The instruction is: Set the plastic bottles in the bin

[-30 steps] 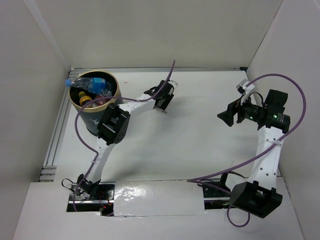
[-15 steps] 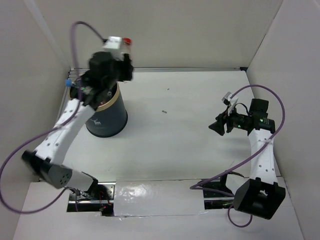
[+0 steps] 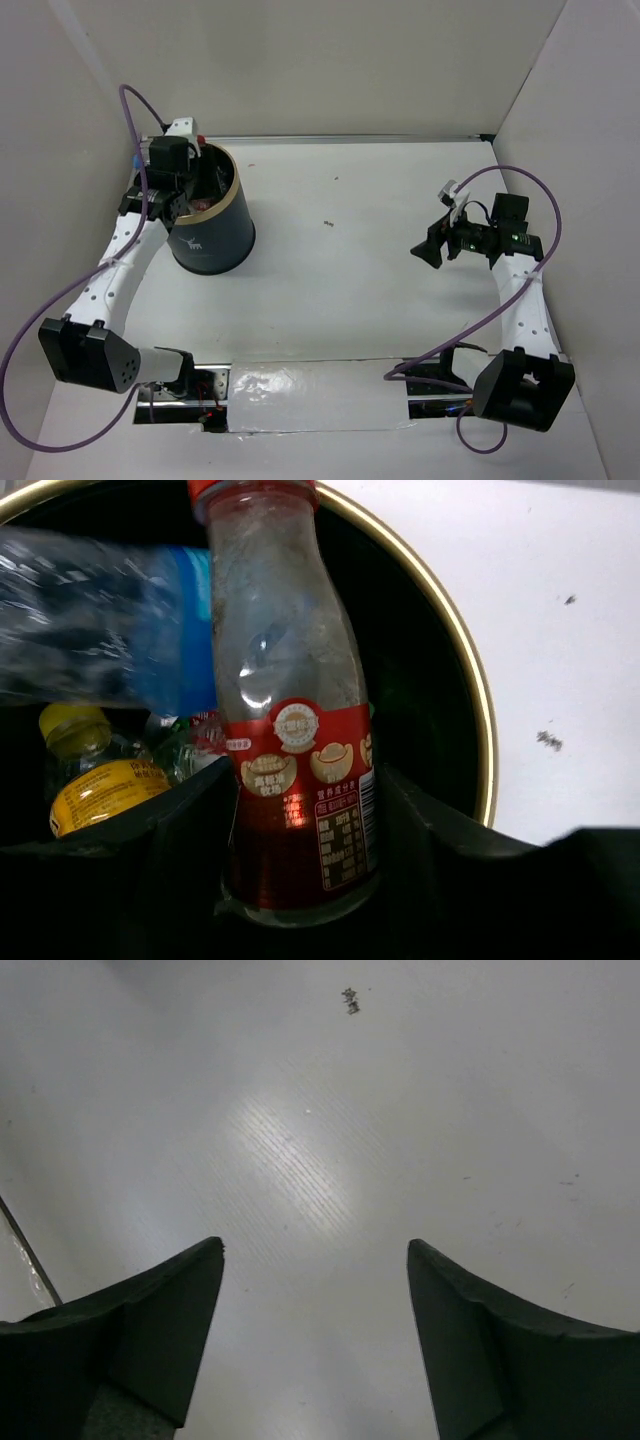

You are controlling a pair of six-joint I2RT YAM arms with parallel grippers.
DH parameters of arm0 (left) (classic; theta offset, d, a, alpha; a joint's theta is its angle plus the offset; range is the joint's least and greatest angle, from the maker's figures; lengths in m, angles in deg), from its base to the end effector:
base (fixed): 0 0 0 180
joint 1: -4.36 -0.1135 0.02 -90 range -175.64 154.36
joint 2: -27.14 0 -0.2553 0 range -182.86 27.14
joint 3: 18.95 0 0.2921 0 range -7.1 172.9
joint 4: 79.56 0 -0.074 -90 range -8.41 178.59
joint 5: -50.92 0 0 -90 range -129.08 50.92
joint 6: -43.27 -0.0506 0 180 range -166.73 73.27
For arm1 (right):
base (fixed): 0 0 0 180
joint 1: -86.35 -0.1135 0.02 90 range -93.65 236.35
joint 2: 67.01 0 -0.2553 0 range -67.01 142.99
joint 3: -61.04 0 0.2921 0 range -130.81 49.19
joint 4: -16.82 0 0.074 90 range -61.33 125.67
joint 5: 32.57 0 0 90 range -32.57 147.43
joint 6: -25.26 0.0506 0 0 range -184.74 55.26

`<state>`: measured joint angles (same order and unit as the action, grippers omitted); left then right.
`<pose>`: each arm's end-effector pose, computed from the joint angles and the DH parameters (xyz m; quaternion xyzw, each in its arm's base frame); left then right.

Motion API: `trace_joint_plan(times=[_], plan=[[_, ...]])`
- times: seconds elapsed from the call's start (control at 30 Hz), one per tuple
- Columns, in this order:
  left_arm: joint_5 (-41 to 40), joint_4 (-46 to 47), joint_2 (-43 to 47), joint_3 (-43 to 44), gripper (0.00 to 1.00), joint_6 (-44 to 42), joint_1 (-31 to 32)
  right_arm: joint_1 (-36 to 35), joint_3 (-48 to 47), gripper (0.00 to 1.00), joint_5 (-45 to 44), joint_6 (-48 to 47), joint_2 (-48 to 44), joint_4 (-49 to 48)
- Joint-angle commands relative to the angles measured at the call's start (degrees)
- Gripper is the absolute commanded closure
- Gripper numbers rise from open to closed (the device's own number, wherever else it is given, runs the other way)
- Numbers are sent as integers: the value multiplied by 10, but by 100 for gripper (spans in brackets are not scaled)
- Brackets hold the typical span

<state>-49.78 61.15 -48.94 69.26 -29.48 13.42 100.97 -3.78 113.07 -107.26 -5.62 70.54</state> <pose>0.3513 -0.0465 0.3662 -0.1092 0.8440 -0.0406 0.5235 0.2571 -0.0239 0.2762 -0.3544 0.7691 0.2418 0.4737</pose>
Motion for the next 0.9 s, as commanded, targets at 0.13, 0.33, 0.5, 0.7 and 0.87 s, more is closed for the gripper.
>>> trace_joint_plan(times=[0.13, 0.33, 0.5, 0.7, 0.87], plan=[[11, -10, 59, 56, 1, 30, 16, -10, -6, 0, -25, 3, -11, -16], [34, -17, 124, 90, 0, 53, 68, -10, 0, 0, -68, 61, -16, -36], [30, -9, 170, 44, 0, 48, 107, 12, 0, 0, -74, 73, -27, -31], [167, 80, 254, -70, 0, 33, 155, 36, 5, 0, -165, 197, -72, -81], [230, 157, 267, -189, 0, 69, 237, 42, 33, 0, -305, 292, -129, -129]])
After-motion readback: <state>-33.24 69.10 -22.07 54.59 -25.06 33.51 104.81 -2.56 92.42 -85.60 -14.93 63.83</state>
